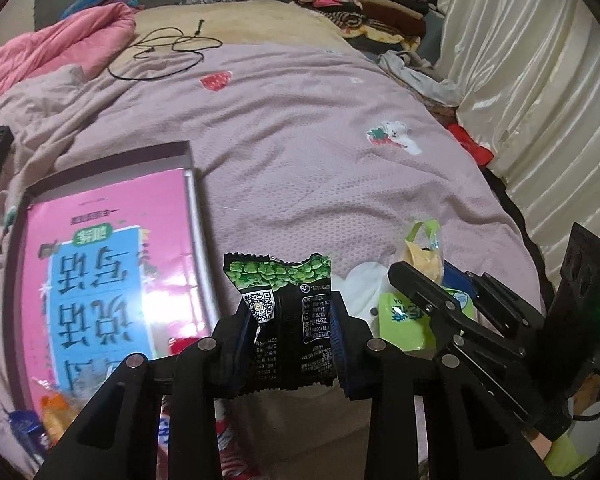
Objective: Organize snacks
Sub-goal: 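Grasp the black-green packet with the left tool while the right tool grasps the yellow-green packet, then carry the black-green packet with the left tool while the right tool carries the yellow-green packet to the tray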
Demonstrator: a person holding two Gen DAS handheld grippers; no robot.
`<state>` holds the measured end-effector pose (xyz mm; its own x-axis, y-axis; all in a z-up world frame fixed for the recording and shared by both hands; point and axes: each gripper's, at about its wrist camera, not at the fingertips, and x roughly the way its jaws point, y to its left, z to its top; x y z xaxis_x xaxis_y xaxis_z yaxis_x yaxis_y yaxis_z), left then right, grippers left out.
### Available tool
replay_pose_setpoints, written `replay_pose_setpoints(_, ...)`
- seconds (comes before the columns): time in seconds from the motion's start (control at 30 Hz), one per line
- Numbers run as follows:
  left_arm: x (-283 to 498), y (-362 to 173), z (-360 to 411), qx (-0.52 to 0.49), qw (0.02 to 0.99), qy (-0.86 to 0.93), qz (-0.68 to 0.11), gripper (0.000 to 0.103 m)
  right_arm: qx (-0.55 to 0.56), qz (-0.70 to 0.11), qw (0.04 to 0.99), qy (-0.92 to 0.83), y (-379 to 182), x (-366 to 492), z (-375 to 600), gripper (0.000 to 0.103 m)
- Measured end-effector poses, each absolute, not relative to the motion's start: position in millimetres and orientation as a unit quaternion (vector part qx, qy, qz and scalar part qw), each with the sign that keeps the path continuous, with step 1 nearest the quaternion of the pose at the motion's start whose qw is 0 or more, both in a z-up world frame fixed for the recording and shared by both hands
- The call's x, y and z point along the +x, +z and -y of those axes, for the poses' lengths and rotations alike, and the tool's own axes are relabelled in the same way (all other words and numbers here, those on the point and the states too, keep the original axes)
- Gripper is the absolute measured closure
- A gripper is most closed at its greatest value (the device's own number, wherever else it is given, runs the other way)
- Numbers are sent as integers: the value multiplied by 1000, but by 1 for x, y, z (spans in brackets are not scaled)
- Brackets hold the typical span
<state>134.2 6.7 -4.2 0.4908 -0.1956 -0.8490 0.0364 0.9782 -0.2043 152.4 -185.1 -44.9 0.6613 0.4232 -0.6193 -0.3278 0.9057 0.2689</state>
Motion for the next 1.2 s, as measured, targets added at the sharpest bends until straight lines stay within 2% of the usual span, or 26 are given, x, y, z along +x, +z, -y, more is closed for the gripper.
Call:
replay_pose_setpoints(0.77,66,36,-87,-104,882,-25,-459,68,37,-334,885,322,-13,84,97,69)
replay_pose_setpoints(1.2,41,9,-125,-103,871,13,-480,68,5,-339,867,366,-9,71,45,69)
